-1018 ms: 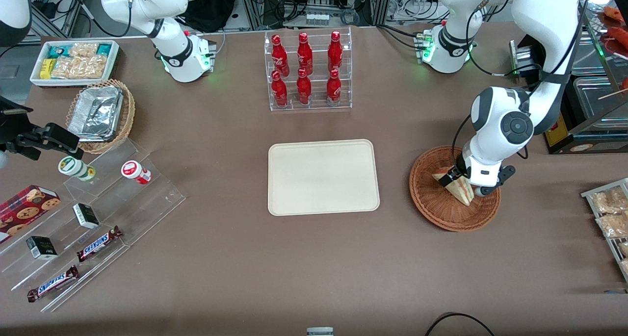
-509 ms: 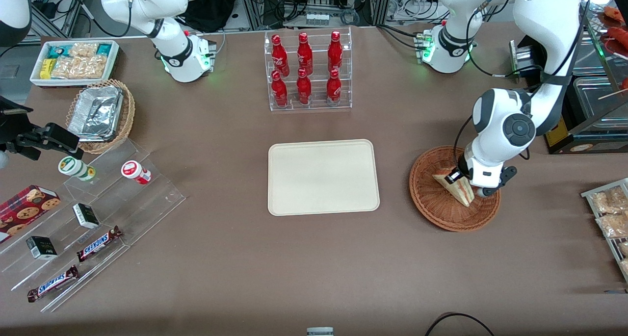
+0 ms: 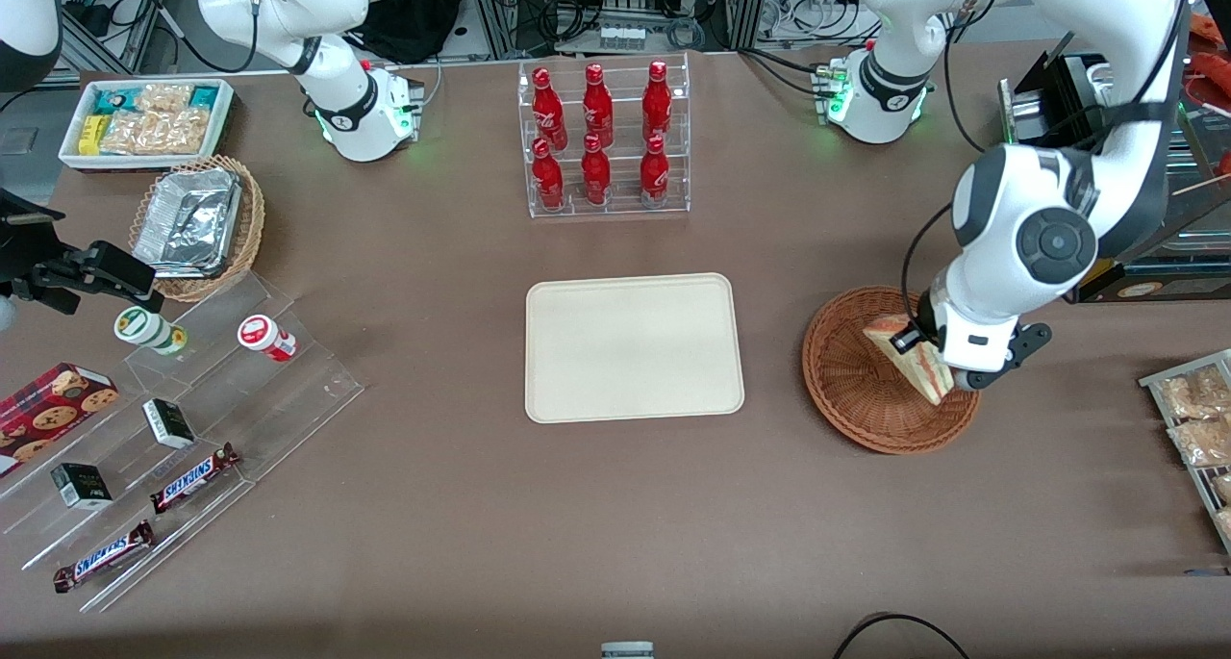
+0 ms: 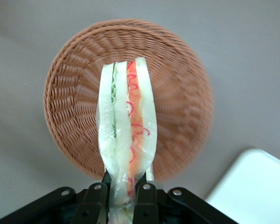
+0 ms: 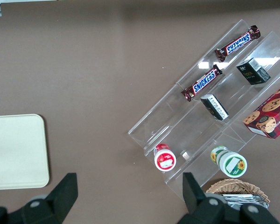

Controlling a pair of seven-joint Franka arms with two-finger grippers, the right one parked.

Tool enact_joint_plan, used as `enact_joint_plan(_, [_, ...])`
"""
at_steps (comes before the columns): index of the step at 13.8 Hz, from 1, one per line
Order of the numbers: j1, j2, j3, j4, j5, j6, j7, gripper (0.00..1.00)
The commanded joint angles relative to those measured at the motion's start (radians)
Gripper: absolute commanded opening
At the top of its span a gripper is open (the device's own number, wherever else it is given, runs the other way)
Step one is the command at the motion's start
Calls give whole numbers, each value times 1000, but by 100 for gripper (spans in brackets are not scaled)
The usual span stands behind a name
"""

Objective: Place sandwich from basket to tray
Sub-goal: 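Carry the held sandwich over to the cream tray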

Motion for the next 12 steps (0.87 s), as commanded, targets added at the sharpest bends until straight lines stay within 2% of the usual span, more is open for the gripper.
enact_joint_plan(1, [-117,50,-1,150,5,-111,-24,8])
enact_joint_plan(5, [-314,151,1,229,5,-85,-112,10])
enact_joint_plan(8, [-422,254,1,315,8,-78,-132,10])
enact_joint_plan(12, [-546,359,4,328,23,101,-170,11])
